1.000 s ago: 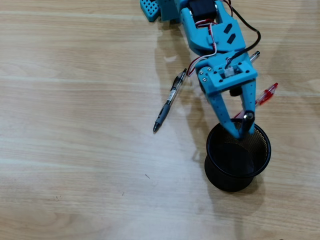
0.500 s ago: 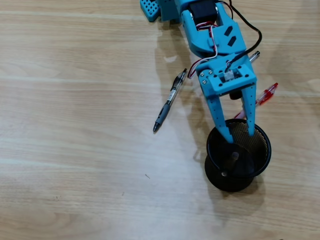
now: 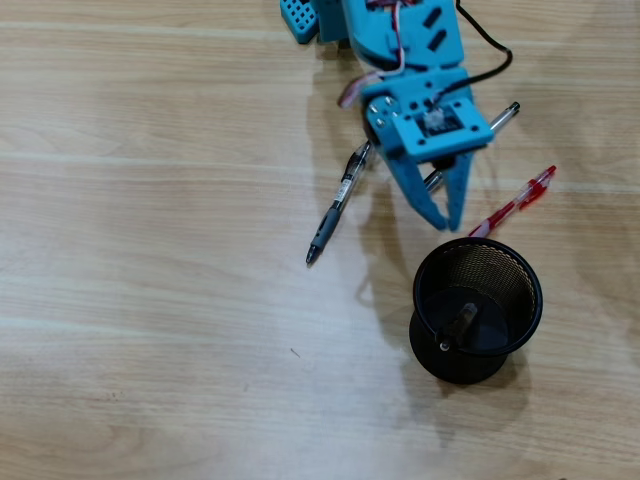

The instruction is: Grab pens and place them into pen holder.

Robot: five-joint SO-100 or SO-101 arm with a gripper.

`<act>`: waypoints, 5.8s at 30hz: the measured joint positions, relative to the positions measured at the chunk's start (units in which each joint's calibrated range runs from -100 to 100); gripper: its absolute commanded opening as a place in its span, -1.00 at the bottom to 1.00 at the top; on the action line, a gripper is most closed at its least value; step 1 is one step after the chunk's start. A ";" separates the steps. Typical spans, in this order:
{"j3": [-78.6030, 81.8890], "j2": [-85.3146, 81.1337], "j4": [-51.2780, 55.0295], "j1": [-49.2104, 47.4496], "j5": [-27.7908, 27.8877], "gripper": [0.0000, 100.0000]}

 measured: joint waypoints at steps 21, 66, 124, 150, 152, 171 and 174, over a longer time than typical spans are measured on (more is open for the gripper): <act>0.09 -10.45 41.61 4.67 -9.88 -0.96; 9.41 11.30 30.90 9.91 -10.51 -0.63; 24.84 -37.47 16.83 13.34 -6.76 -0.96; 17.57 -11.89 -39.88 1.81 -2.24 -0.96; 16.86 -7.39 -45.32 0.95 -2.24 -0.96; 3.11 13.34 -49.63 -2.67 -2.60 -0.85; 3.11 13.34 -49.63 -2.86 -3.75 -0.75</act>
